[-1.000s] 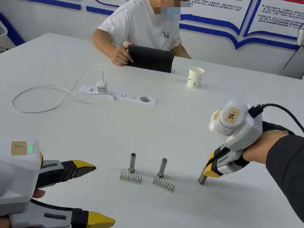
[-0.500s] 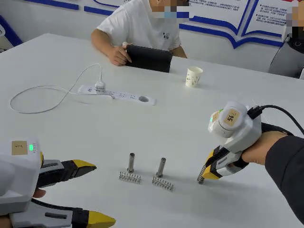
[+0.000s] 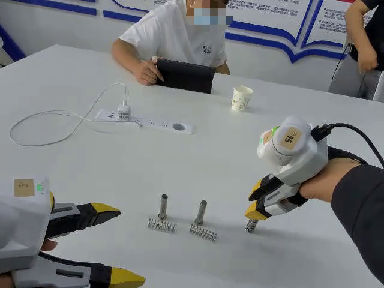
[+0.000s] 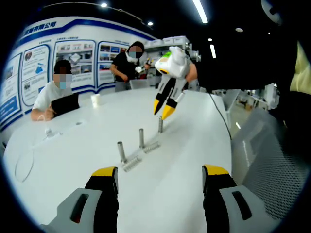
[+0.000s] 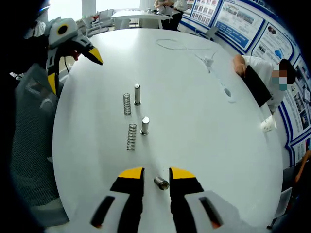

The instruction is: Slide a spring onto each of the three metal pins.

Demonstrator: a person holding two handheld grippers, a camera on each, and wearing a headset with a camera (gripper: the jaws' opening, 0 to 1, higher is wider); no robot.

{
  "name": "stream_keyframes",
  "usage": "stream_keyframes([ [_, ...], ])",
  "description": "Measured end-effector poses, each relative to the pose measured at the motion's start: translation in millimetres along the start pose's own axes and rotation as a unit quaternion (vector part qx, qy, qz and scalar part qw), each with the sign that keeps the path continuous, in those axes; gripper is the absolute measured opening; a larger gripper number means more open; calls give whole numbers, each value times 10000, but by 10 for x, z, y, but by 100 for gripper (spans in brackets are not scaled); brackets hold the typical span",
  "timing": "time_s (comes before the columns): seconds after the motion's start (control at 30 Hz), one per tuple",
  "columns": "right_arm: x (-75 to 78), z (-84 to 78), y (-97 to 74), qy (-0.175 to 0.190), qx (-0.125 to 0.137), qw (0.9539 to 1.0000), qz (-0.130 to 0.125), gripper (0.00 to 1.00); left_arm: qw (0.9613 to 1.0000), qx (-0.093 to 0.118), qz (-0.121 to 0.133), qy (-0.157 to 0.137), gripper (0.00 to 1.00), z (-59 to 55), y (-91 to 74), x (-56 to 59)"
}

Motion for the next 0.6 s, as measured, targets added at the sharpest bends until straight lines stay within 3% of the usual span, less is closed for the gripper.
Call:
stream_keyframes([
  [0.17,-48,76,62,28,109,9999,87,21,10000,7,6,7,72,7,-3,-9],
  [0.6,-222,135,424,79,159,9991,396,18,10000,-25,-24,22,71,0,-3,9],
])
Point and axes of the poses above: the centre of the closed fingertips' face, and the gripper's own axes: y roughly forward along the fingers, x roughly to its right, z roughly out of its top, the point moved 8 cm from there along -y, roughly backward along the fingers, and after that the axes turned 11 degrees about z, right-handed, at the moved point
